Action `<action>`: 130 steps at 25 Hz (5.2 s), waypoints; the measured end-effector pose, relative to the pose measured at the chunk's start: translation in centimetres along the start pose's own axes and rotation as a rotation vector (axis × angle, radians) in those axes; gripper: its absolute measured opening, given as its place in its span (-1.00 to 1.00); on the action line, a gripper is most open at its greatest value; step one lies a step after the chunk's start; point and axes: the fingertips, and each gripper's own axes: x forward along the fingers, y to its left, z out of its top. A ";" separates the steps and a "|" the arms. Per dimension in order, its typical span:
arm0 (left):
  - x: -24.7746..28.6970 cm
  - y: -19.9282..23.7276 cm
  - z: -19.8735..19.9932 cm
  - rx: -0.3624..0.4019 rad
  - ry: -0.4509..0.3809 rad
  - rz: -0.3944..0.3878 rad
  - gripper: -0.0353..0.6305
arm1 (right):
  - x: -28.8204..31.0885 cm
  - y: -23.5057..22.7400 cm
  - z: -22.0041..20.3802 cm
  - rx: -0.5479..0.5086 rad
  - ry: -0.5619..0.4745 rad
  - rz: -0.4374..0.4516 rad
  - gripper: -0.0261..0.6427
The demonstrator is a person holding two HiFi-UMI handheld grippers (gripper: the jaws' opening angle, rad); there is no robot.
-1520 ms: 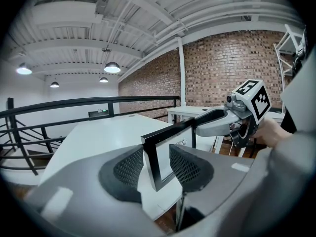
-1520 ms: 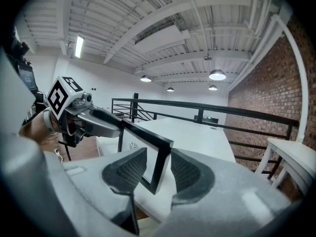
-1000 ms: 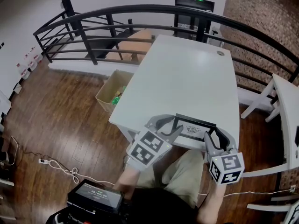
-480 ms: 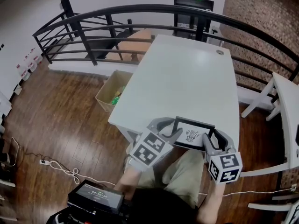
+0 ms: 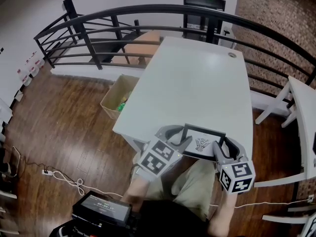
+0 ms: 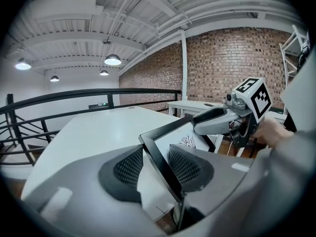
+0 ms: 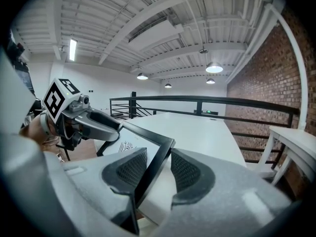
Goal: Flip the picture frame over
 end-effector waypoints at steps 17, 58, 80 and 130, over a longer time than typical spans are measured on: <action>2.1 0.7 -0.3 -0.034 0.021 -0.014 -0.37 | 1.6 -1.3 -0.5 0.035 0.028 -0.009 -0.52; 5.1 1.8 -2.2 0.092 0.166 0.124 -0.42 | 4.7 -1.3 -2.0 -0.131 0.187 -0.095 -0.58; 2.0 0.9 0.5 0.478 -0.259 0.454 -0.84 | 2.4 1.0 0.5 -0.581 -0.206 -0.418 -0.86; -31.0 -30.6 -15.9 0.018 -0.407 0.154 -0.85 | -33.2 30.5 -13.6 -0.281 -0.303 0.018 -0.94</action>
